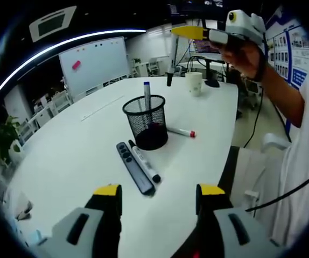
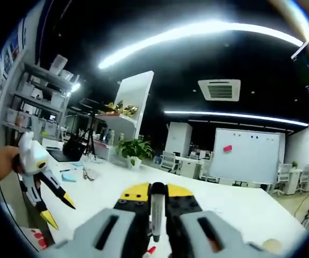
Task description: Place the scattered laser pointers and whiteboard markers into the pen holder and stack the scattered paper cups together
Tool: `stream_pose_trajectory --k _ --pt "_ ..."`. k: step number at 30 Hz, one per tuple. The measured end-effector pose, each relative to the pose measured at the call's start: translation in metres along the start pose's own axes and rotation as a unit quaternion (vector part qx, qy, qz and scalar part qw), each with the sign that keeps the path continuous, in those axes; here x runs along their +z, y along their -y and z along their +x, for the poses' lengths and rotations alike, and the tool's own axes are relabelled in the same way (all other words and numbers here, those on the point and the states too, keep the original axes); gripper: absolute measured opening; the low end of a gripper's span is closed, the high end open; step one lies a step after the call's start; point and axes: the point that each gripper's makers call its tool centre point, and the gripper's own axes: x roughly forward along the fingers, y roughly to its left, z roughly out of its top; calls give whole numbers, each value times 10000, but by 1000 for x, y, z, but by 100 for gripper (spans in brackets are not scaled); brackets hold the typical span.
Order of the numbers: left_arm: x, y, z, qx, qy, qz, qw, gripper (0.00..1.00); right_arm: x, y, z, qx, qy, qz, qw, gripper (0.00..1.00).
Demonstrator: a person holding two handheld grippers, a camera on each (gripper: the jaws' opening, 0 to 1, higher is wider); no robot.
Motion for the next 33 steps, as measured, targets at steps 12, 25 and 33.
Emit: stream_pose_trajectory --k 12,25,33 --pt "-2 -1 -1 9 -8 -17 10000 55 8 -5 2 105 138 102 9998 10" --pt "-4 -3 -2 32 -5 -51 10000 55 17 -12 7 284 365 148 9988 10" --pt "-6 -5 -4 64 -18 -71 10000 55 19 -17 11 403 429 205 9981 10"
